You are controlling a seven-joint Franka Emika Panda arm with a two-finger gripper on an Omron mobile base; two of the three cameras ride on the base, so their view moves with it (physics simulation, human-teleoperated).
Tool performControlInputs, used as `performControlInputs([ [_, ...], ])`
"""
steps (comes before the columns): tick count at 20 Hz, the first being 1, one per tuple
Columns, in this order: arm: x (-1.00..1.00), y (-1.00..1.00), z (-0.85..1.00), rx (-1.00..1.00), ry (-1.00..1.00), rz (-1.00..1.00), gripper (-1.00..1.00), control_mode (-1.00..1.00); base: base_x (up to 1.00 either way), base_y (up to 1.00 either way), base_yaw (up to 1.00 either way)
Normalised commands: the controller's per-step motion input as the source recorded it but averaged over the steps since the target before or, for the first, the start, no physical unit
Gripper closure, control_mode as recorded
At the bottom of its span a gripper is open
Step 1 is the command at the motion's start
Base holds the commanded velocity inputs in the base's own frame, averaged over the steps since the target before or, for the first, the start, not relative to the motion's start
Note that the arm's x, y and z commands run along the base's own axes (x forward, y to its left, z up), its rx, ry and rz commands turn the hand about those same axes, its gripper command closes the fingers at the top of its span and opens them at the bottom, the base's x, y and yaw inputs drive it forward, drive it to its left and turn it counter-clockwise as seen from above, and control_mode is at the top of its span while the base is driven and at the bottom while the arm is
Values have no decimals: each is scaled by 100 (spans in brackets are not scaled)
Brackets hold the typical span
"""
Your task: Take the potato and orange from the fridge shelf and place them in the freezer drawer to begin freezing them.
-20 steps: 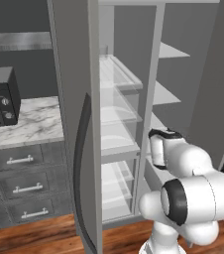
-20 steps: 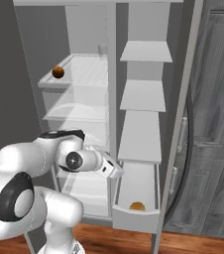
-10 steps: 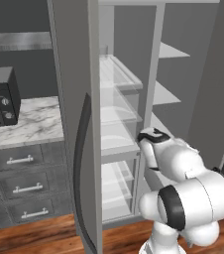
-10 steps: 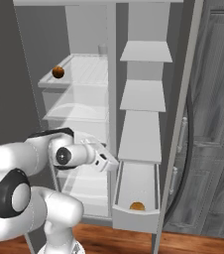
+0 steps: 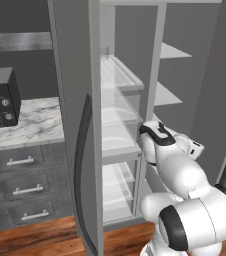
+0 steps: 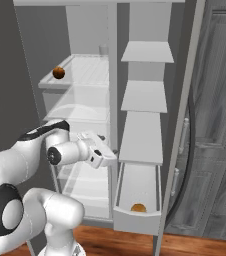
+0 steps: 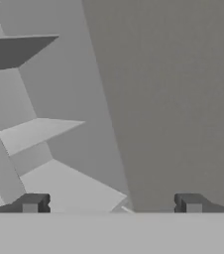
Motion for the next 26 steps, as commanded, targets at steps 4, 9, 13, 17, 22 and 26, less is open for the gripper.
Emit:
performControlInputs([
  [4,-10,0,100,0,3,0,-100,-100,0,0,0],
  [9,-3,0,63,0,5,0,-100,-100,0,0,0],
  [13,0,0,0,0,0,0,-100,-100,0,0,0],
  [17,0,0,5,-17,5,-3,-100,-100,0,0,0],
  [22,0,0,32,-41,3,-14,-100,-100,0,0,0],
  [26,0,0,51,-52,4,-23,-100,-100,0,0,0],
])
